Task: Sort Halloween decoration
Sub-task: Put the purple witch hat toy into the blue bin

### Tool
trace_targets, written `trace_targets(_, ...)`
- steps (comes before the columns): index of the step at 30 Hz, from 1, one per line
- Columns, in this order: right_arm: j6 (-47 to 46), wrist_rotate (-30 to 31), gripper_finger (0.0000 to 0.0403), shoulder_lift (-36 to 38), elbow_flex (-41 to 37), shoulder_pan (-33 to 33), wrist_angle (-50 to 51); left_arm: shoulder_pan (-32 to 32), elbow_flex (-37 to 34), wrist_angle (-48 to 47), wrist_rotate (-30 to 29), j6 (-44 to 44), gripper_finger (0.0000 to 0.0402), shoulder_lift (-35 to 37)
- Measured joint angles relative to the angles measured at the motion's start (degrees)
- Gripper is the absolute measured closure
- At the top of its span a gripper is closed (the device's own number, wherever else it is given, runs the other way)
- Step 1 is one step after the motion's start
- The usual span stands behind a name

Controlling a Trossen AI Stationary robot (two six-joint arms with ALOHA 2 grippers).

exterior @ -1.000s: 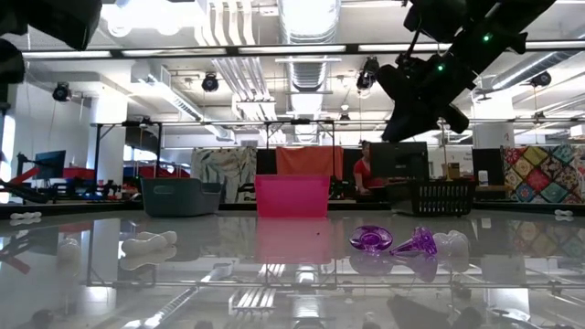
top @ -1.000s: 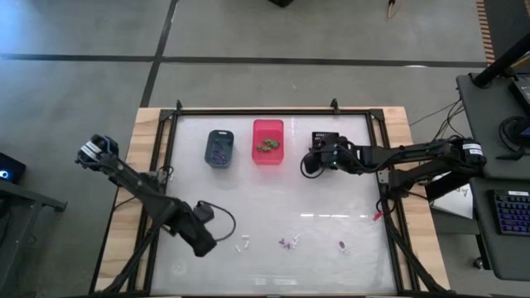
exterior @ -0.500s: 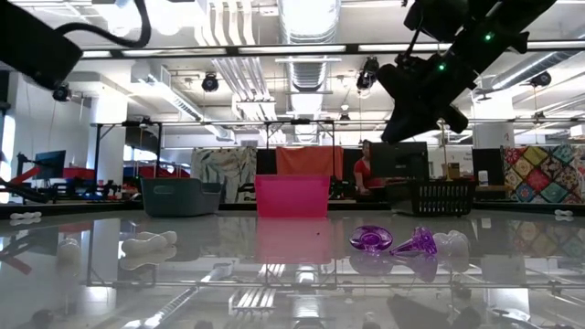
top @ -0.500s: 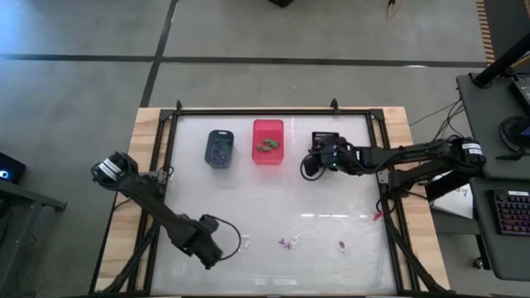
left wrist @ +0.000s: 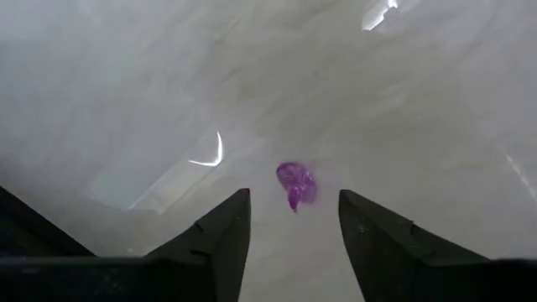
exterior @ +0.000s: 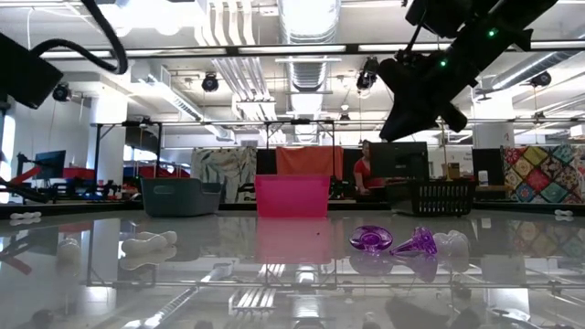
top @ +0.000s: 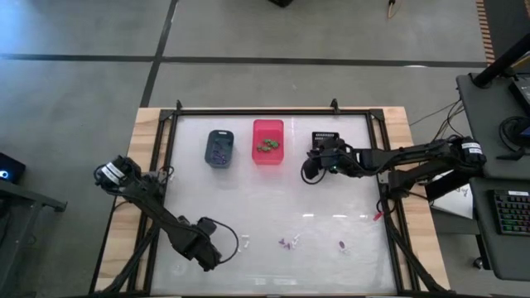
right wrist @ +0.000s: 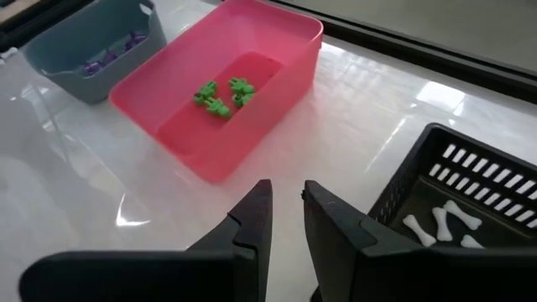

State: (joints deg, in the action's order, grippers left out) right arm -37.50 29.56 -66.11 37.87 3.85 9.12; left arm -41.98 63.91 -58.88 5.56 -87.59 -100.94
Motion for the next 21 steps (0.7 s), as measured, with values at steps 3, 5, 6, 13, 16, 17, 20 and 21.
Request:
trace_targets(3, 0.0, 0.0, 0.0342, 0.0, 0.0, -0.2, -1.0, -0.2, -1.3, 1.3, 0.0, -0.4, 0.0246, 0.0)
trace_targets(5, 0.0, 0.0, 0.0342, 0.0, 0.0, -0.5, -1.0, -0.4, -2.1, 2.8, 0.0, -0.5, 0.0252, 0.0)
trace_targets(6, 0.0, 0.0, 0.0342, 0.0, 0.0, -0.8, -1.0, -0.4, -2.3, 3.1, 0.0, -0.5, 0.0256, 0.0)
trace_targets(13, -1.0, 0.0, 0.0342, 0.0, 0.0, -1.6, -1.1, -0.4, -2.6, 3.4, 0.0, 0.0, 0.0289, 0.1)
trace_targets(16, -1.5, 0.0, 0.0342, 0.0, 0.0, -1.6, -1.1, -0.5, -2.6, 3.4, 0.0, 0.0, 0.0313, 0.1)
trace_targets(17, -1.5, 0.0, 0.0342, 0.0, 0.0, -1.6, -1.1, -0.5, -2.6, 3.4, 0.0, 0.0, 0.0322, 0.1)
trace_targets(20, -1.5, 0.0, 0.0342, 0.0, 0.0, -1.6, -1.1, -0.6, -2.6, 3.4, 0.0, 0.5, 0.0351, 0.1)
trace_targets(21, -1.5, 0.0, 0.0342, 0.0, 0.0, -1.6, -1.1, -0.6, -2.6, 3.4, 0.0, 0.6, 0.0361, 0.1)
